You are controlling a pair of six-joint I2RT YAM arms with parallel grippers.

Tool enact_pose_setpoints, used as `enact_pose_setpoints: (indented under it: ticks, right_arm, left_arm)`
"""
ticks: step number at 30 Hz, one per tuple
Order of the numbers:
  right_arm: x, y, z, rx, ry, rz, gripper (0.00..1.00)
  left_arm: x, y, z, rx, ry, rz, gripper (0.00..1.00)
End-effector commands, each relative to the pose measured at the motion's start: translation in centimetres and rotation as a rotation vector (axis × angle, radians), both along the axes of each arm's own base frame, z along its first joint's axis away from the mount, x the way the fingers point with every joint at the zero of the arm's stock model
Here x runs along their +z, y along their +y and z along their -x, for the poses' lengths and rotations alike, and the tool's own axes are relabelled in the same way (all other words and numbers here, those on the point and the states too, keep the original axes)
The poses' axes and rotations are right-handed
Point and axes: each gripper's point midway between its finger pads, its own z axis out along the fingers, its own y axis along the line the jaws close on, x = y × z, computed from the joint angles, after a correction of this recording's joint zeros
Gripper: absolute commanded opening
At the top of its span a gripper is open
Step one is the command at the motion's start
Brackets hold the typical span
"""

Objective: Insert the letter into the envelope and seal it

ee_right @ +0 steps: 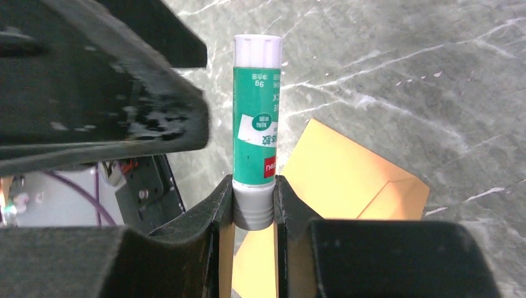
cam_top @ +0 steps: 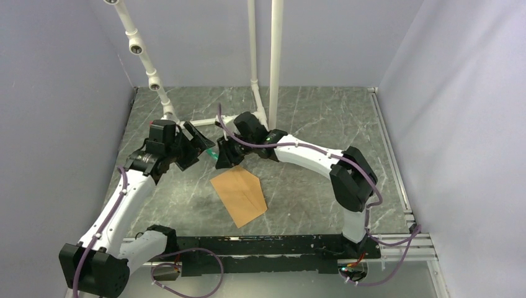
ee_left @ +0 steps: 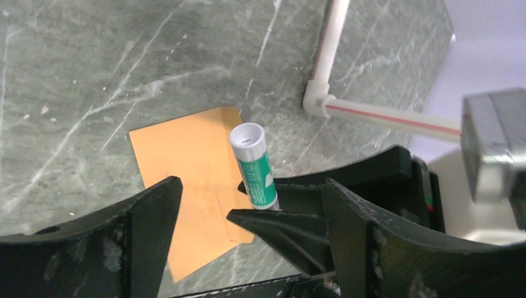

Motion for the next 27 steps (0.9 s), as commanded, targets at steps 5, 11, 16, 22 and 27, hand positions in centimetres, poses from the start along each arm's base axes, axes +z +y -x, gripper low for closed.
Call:
enact_pose_setpoints:
  ticks: [5,11,16,22,27]
  right_arm:
    - [7.4,-1.9,2.7,0.270,-0.226,-0.138,0.00]
    - [8.3,-3.6,3.6,0.322,-0.331,-0.129,0.00]
    - [8.6,-4.6,4.5,0.343,-0.359,-0.126,0.00]
    - [8.2,-5.5,4.4,0.320,-0.390,-0.100,0.00]
    - [8.1,-5.4,4.2,0.329,-0.395,-0.088,0.00]
  left_arm:
    - [5.1,-4.8,2.6,-0.553,-0.195,0.025,0.88]
    - [6.4,-6.8,5.7,-0.765,-0.274,0.128,0.74]
    - [8.4,-8.5,7.1,-0.879,-0.328,0.277,0.65]
    - [8.5,-9.1,9.4,-1.022,-0.290,0.391,0.47]
    - [8.3,-9.0,9.6,-1.046,-0.280,0.379,0.25]
